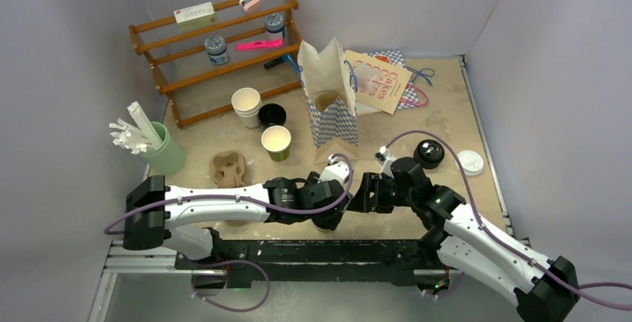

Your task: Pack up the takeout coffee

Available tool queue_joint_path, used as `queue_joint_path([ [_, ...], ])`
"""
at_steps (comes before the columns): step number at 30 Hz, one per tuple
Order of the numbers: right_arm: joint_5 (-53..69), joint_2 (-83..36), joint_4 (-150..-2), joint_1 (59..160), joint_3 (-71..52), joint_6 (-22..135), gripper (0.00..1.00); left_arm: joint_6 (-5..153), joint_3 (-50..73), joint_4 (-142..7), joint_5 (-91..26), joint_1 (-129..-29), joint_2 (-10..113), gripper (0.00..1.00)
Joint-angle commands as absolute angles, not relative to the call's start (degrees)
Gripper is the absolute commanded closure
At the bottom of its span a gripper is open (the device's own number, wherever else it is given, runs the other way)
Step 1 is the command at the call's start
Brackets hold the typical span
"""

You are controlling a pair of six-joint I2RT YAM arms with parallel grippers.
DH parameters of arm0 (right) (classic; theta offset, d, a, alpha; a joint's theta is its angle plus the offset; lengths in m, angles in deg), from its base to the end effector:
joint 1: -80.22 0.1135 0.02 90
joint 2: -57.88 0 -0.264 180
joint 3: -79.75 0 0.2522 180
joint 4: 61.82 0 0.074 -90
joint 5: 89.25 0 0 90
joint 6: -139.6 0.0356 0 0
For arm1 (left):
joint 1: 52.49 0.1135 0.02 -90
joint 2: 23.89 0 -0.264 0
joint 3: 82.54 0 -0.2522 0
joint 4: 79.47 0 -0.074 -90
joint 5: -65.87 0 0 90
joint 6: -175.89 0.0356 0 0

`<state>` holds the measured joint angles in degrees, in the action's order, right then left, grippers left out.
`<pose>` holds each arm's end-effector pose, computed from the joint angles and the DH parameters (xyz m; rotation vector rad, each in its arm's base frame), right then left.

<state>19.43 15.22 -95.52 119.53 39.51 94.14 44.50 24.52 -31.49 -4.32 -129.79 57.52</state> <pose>0.1203 0.1133 0.2182 -0.0914 2.4193 1.1145 0.0754 -0.2797 0.2478 0.6508 2.4386 -0.4292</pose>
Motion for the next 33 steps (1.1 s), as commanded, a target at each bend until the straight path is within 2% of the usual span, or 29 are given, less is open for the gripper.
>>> queue_joint_path([
  [1, 18.02, 16.81, -97.08, 119.24, 38.00, 94.10, 0.34, 43.45, 26.27, -23.59, -3.00, -129.31, 58.23, 0.61],
  [11, 22.17, 20.41, -94.46, 119.23, 38.65, 89.36, 0.36, 38.63, 34.37, -29.41, -2.63, -130.76, 56.48, 0.64],
  [14, 24.66, 19.20, -90.11, 119.24, 39.92, 88.03, 0.31, 38.35, 34.03, -28.32, -2.90, -131.39, 57.22, 0.64],
  [18, 25.41, 14.97, -90.45, 119.25, 38.79, 85.36, 0.32, 37.88, 31.85, -25.18, -4.18, -131.59, 58.22, 0.64],
  [22, 25.62, 16.30, -89.92, 119.24, 40.11, 85.27, 0.32, 37.28, 27.32, -20.57, -5.03, -131.59, 58.98, 0.63],
  [27, 26.29, 21.56, -86.49, 119.26, 44.75, 90.80, 0.28, 37.59, 22.13, -15.66, -6.26, -131.42, 61.59, 0.57],
  [33, 26.54, 18.03, -87.42, 119.26, 43.67, 88.09, 0.28, 38.95, 18.48, -13.35, -10.62, -130.61, 64.90, 0.41],
])
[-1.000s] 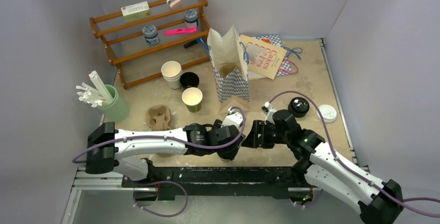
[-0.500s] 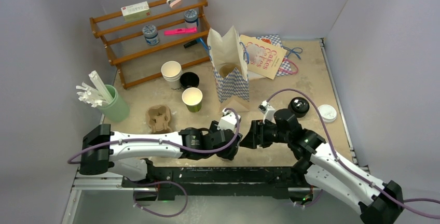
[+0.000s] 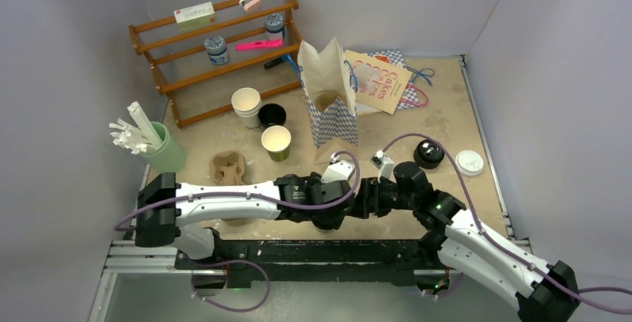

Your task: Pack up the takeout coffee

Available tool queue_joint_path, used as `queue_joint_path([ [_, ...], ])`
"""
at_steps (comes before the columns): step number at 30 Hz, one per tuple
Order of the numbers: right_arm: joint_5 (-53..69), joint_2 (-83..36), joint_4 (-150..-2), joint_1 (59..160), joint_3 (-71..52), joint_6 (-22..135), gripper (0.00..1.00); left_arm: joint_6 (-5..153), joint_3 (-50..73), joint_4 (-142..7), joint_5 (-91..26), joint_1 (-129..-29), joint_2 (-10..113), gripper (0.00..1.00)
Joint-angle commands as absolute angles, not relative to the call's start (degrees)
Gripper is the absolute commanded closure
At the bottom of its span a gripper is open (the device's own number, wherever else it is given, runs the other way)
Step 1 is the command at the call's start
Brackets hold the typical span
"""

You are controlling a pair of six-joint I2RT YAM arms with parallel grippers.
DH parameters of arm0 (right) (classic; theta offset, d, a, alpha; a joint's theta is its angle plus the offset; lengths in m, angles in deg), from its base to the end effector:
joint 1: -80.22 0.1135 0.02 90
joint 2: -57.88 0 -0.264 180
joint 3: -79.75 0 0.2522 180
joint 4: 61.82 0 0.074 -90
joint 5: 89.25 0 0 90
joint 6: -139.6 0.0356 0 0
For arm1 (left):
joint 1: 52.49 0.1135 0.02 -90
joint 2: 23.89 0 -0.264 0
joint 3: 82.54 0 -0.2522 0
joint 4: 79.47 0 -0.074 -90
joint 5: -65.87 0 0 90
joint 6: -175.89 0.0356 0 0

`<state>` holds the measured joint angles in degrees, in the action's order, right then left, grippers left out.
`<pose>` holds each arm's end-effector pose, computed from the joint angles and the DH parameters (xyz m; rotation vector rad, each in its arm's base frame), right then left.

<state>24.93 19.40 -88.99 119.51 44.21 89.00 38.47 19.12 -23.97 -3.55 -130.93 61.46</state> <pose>0.1125 0.1109 0.2114 -0.2806 2.2925 1.2169 0.0721 -0.2899 0.2506 0.5812 2.5241 -0.3498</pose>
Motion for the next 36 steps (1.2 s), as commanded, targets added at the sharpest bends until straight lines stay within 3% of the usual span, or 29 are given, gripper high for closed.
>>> queue_joint_path([
  [1, 26.32, 18.32, -87.25, 119.25, 43.83, 88.30, 0.28, 39.15, 18.00, -12.99, -11.12, -130.36, 65.35, 0.38],
  [5, 25.81, 19.92, -87.35, 119.24, 44.20, 88.96, 0.29, 39.98, 16.27, -11.96, -11.82, -129.40, 66.32, 0.31],
  [21, 24.33, 19.78, -89.51, 119.17, 42.62, 87.32, 0.30, 44.85, 10.48, -7.99, -15.51, -125.26, 69.33, 0.25],
  [28, 23.49, 20.51, -89.80, 119.25, 42.54, 87.87, 0.33, 45.44, 10.78, -7.80, -16.07, -124.22, 69.32, 0.46],
  [36, 22.71, 21.33, -90.45, 119.15, 42.41, 88.51, 0.33, 45.67, 12.52, -9.15, -17.70, -124.21, 70.64, 0.53],
])
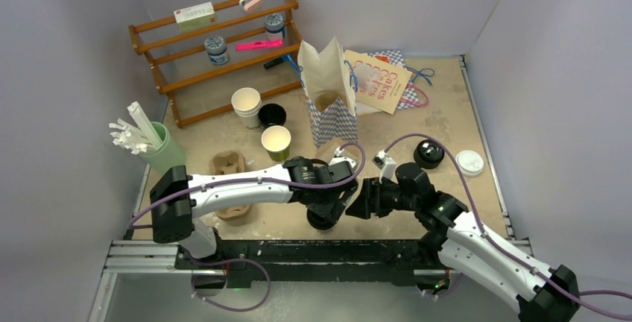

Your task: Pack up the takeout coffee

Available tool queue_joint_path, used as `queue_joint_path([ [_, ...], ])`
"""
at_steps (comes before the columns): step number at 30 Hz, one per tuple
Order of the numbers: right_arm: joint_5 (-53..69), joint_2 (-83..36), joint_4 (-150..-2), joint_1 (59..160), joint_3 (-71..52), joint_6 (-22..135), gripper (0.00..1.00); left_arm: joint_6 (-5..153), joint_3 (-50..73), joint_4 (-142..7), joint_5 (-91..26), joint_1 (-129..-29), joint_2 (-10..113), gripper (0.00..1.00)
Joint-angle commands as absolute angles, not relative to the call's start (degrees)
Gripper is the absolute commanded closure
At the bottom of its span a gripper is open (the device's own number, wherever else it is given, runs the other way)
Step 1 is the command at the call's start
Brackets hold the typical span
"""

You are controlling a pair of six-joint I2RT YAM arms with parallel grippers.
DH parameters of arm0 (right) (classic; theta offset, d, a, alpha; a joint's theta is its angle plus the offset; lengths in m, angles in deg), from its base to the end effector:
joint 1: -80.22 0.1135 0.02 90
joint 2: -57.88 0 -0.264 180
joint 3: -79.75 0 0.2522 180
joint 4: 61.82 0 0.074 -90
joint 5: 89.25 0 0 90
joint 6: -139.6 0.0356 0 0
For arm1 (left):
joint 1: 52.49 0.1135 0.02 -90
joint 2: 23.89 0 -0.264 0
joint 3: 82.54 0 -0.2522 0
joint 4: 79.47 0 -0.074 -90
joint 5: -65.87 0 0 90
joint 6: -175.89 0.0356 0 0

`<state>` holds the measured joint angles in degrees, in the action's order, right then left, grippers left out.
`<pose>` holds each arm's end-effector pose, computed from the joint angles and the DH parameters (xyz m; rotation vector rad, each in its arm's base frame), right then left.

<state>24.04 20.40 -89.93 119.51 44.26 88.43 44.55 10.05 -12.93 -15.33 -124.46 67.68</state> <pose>0.1109 0.1090 0.2119 -0.2808 2.2865 1.1966 0.1026 -0.2977 0.2561 0.7082 2.7257 -0.2809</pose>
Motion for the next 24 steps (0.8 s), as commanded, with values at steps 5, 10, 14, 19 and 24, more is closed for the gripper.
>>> queue_joint_path([
  [5, 22.87, 23.42, -91.32, 119.24, 41.96, 88.06, 0.34, 43.85, 14.12, -10.20, -17.91, -124.06, 72.08, 0.54],
  [10, 19.72, 27.44, -91.17, 119.21, 41.13, 88.08, 0.34, 40.06, 10.85, -4.63, -16.37, -123.16, 76.02, 0.57],
  [14, 19.85, 27.97, -85.64, 119.24, 43.48, 88.76, 0.35, 37.60, 9.30, -2.70, -15.55, -123.11, 76.60, 0.58],
  [19, 21.48, 27.54, -81.00, 119.24, 46.74, 88.36, 0.35, 34.83, 7.51, 0.85, -15.05, -122.22, 77.22, 0.59],
  [24, 17.29, 36.93, -72.64, 119.24, 51.86, 91.18, 0.39, 30.87, 3.05, 5.59, -13.57, -121.58, 80.64, 0.63],
])
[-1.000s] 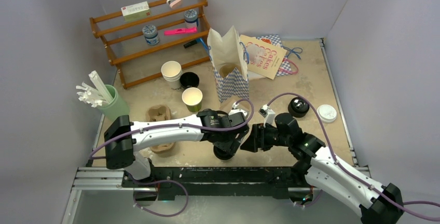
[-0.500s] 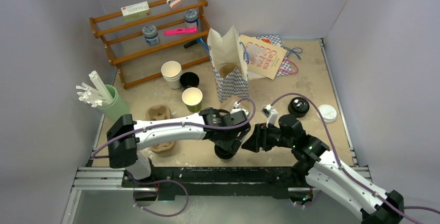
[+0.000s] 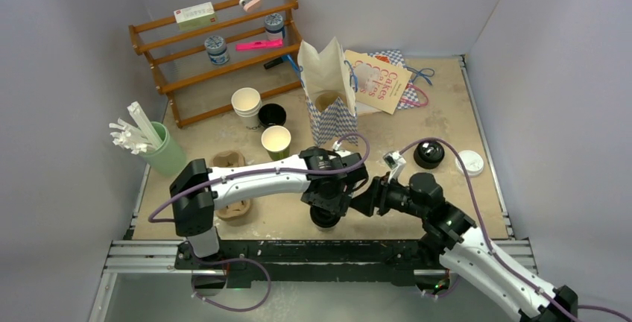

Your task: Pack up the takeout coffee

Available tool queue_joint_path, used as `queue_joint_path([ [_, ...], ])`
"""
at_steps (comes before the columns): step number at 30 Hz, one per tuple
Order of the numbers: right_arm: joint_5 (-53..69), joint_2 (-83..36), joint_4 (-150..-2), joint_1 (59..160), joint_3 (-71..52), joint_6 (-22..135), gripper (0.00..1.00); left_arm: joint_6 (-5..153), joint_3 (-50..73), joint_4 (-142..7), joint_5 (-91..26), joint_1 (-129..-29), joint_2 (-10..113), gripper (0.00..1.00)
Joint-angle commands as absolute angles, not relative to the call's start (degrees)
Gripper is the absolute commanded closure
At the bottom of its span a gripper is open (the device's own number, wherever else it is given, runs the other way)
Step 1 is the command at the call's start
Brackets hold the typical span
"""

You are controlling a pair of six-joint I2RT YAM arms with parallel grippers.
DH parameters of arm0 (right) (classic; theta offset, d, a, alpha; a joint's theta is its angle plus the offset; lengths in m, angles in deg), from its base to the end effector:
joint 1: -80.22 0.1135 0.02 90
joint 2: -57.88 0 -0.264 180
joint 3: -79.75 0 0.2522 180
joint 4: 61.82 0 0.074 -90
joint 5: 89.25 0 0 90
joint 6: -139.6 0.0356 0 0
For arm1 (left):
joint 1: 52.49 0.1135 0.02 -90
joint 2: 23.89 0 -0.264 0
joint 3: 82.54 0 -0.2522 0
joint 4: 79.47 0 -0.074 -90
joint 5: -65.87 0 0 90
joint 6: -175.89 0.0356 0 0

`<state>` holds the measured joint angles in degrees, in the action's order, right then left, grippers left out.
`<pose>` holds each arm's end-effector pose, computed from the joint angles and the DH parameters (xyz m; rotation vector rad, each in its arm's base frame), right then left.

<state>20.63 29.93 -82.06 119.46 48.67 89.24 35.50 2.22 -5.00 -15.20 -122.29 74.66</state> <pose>0.1018 0.0988 0.2194 -0.2568 2.0399 1.2325 0.1206 -0.3117 0.2533 0.4644 2.8593 -0.1560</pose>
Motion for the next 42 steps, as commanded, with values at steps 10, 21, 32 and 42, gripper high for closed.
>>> queue_joint_path([
  [10, 15.34, 44.08, -79.34, 119.29, 50.09, 83.67, 0.46, 15.90, 3.54, 8.85, -13.12, -120.54, 78.67, 0.72],
  [21, 17.43, 41.10, -79.90, 119.24, 48.96, 82.53, 0.46, -0.64, 7.24, 9.95, -16.14, -115.22, 73.99, 0.78],
  [32, 19.83, 36.38, -71.40, 122.07, 52.87, 85.51, 0.45, -10.71, 10.12, 8.75, -20.14, -112.86, 71.60, 0.81],
  [42, 4.16, 20.98, -60.37, 141.35, 51.36, 82.20, 0.43, -15.53, 12.07, 6.79, -21.69, -113.31, 70.96, 0.81],
])
